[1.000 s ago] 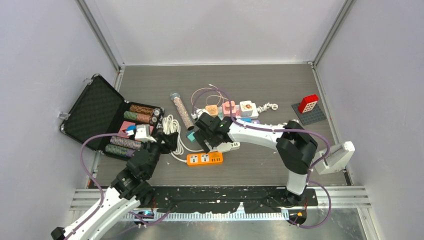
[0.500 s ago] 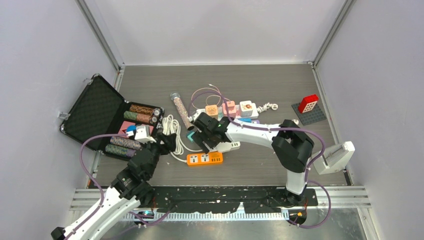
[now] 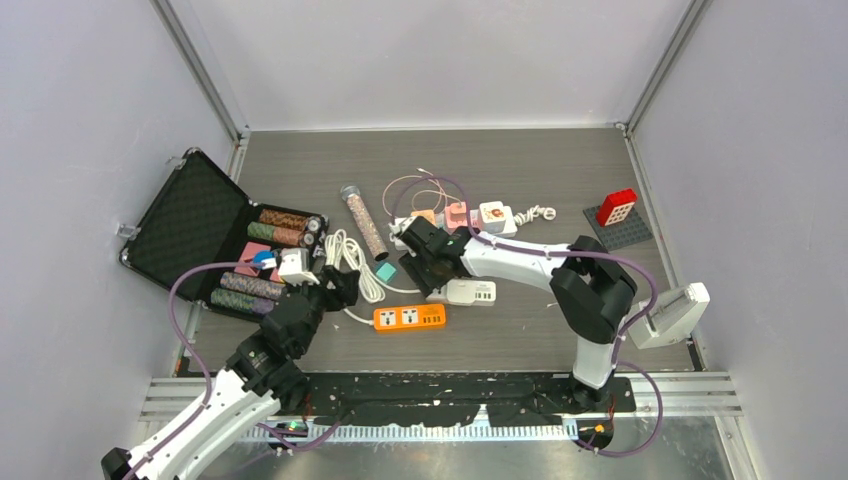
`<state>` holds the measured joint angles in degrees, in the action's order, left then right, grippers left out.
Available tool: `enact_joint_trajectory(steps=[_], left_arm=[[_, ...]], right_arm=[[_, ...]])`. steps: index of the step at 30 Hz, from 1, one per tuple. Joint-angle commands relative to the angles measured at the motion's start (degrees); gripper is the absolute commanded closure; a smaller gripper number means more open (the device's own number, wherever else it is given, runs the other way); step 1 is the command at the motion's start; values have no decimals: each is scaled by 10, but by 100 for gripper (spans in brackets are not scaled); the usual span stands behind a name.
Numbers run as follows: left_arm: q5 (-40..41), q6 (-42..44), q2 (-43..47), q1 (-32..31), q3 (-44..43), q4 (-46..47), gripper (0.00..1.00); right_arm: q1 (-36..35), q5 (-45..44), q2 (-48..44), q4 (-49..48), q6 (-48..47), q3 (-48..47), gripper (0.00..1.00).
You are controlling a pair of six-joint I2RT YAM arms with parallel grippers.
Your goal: Insert the plug
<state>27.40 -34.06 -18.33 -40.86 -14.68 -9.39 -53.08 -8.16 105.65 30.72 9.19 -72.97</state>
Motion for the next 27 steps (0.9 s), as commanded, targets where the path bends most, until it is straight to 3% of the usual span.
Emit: enact_joint_trajectory(steps=[1,11,16,19,27], left_arm=[[-24,2,-17,2,-22,37,30],[-45,5,-45,2,-40,22,28],[-31,6,-37,2,-51,9,27],[-20,8,-26,2,-60,-10,26],[0,15,17,2,-66,-36,25]], right_arm=[[13,-33,-18,54,2,40,43],[24,-22,-68,54,-54,62,45],[15,-6,-43,33,-59,-17,23],[7,-19,-3,19,-80,-64,19],[6,54,71,-14,-188,-135,32]])
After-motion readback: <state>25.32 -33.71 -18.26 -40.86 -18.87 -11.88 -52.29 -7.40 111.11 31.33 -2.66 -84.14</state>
